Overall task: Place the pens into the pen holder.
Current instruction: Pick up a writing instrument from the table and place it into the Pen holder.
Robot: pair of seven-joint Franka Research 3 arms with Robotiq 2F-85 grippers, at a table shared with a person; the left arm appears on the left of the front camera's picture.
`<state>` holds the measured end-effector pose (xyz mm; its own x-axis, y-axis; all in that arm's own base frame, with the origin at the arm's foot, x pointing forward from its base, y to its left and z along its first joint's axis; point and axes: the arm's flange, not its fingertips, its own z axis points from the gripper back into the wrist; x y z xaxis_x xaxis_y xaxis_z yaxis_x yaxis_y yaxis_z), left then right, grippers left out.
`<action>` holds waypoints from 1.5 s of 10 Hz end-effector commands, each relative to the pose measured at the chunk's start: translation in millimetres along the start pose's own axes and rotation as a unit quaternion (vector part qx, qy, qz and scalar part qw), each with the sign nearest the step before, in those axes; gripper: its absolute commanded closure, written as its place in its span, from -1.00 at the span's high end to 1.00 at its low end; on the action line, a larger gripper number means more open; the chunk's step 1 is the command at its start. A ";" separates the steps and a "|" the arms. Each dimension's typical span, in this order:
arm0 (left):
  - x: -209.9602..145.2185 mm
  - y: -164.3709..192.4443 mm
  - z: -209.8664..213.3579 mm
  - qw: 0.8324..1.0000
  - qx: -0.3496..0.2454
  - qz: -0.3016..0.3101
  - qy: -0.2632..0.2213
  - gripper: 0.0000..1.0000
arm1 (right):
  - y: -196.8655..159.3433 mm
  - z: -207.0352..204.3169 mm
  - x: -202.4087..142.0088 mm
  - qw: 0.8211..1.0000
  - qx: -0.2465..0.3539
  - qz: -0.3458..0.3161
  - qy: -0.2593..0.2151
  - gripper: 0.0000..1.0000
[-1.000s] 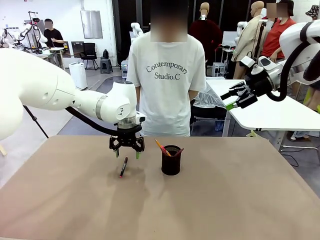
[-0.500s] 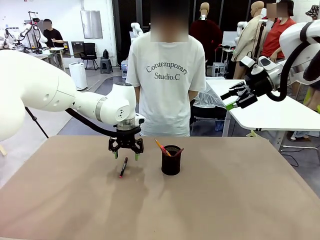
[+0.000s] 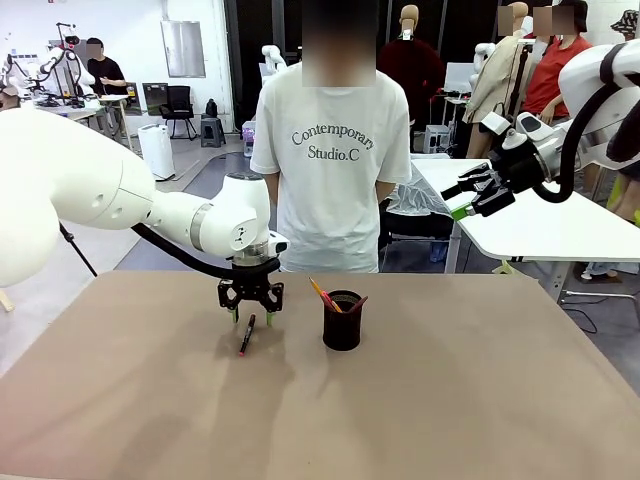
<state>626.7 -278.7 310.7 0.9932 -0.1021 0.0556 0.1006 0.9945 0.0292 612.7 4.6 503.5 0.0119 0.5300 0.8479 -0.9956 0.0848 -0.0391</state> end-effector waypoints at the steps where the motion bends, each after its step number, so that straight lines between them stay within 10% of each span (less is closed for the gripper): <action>1: -6.2 4.2 0.9 1.000 0.012 0.007 -0.015 -0.60 | 0.6 0.1 1.4 1.000 0.000 0.001 0.001 1.00; 2: -5.6 3.8 -0.3 1.000 0.012 0.008 -0.016 -0.99 | 0.6 0.1 1.4 1.000 0.000 0.001 0.001 1.00; 9: -10.9 4.9 4.5 1.000 0.012 0.004 -0.007 -1.00 | 0.6 0.1 1.4 1.000 0.000 0.001 0.001 1.00; 15: -35.2 40.8 74.7 0.957 -0.234 -0.154 -0.071 -1.00 | 0.6 0.1 1.4 1.000 0.000 0.001 0.001 1.00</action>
<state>609.4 -266.1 387.4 0.9305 -0.2861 0.2288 0.3438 0.8975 -0.2761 612.7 4.6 503.4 0.0120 0.5300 0.8479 -0.9956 0.0847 -0.0388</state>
